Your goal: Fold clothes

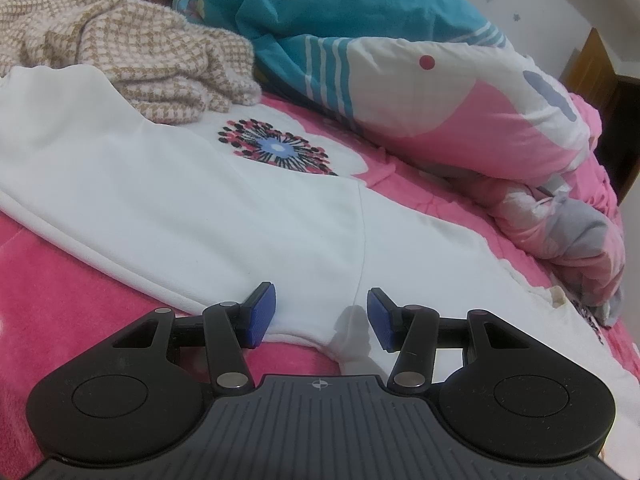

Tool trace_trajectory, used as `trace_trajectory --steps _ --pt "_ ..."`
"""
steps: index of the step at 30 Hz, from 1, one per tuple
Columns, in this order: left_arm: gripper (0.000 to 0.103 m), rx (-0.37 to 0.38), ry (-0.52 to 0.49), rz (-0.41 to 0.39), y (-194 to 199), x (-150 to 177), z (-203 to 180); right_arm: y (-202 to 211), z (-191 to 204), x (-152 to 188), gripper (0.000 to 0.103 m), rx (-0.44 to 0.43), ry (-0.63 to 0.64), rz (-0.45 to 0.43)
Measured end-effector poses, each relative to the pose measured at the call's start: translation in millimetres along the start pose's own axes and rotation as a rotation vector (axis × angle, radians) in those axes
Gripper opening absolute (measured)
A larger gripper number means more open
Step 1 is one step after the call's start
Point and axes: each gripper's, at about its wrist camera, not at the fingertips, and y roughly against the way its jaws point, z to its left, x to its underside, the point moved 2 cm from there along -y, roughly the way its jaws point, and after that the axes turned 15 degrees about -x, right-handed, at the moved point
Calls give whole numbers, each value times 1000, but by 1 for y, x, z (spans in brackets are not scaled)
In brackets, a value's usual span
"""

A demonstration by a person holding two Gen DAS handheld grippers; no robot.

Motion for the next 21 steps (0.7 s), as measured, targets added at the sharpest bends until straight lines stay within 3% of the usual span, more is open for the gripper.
trace_trajectory --steps 1,3,6,9,16,19,20,21 --pt "51 -1 -1 0 0 0 0 0 18 2 45 -60 19 2" --pt "51 0 0 0 0 0 0 -25 70 25 48 -267 67 129" --pt "51 4 6 1 0 1 1 -72 154 80 48 -456 239 322" --pt "51 10 13 3 -1 0 2 -114 217 133 48 -508 426 412" --pt "51 12 12 6 -2 -1 2 -175 253 173 48 -590 362 486" --pt "51 12 13 6 -2 -1 2 -183 254 182 29 -573 364 514" --pt "51 11 13 6 -2 -1 2 -182 251 183 10 -554 382 502" --pt "51 11 13 6 -2 -1 2 -181 250 180 8 -549 389 485"
